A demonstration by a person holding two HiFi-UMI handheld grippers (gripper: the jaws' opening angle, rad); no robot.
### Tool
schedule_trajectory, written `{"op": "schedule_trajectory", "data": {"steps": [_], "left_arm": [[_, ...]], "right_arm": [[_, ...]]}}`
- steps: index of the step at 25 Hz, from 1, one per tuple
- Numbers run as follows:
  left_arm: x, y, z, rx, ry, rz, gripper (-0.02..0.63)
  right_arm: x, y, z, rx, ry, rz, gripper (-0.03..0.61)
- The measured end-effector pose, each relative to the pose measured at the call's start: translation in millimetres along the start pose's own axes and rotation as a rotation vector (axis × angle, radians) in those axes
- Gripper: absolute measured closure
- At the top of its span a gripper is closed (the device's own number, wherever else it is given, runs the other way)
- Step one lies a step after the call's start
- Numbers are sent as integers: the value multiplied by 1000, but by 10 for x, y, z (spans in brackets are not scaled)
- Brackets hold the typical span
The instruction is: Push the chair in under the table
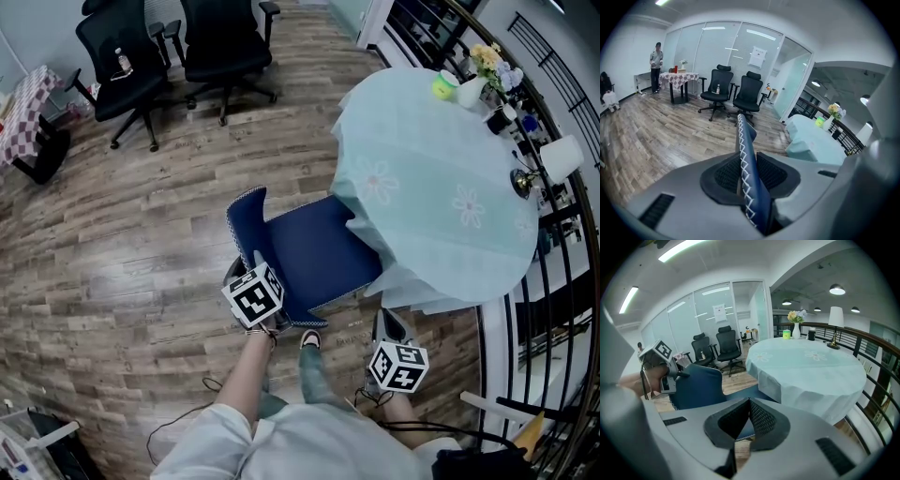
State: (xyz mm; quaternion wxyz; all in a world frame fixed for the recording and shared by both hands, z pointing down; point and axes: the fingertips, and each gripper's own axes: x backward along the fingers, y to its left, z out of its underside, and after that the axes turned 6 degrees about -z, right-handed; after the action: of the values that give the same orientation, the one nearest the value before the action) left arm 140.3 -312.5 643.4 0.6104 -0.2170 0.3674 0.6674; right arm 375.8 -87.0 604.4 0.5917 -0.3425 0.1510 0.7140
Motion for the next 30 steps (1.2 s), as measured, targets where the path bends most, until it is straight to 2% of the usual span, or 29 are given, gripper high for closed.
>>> {"op": "schedule_trajectory", "data": {"steps": [11, 18, 30], "left_arm": [[5, -661, 177, -1, 2, 43, 512], [5, -616, 225, -9, 6, 0, 512], [12, -592, 251, -41, 5, -17, 511]], "right_arm": [[149, -470, 108, -34, 0, 35, 561], [167, -677, 192, -65, 4, 35, 561], [139, -674, 116, -48, -17, -6, 561]]}}
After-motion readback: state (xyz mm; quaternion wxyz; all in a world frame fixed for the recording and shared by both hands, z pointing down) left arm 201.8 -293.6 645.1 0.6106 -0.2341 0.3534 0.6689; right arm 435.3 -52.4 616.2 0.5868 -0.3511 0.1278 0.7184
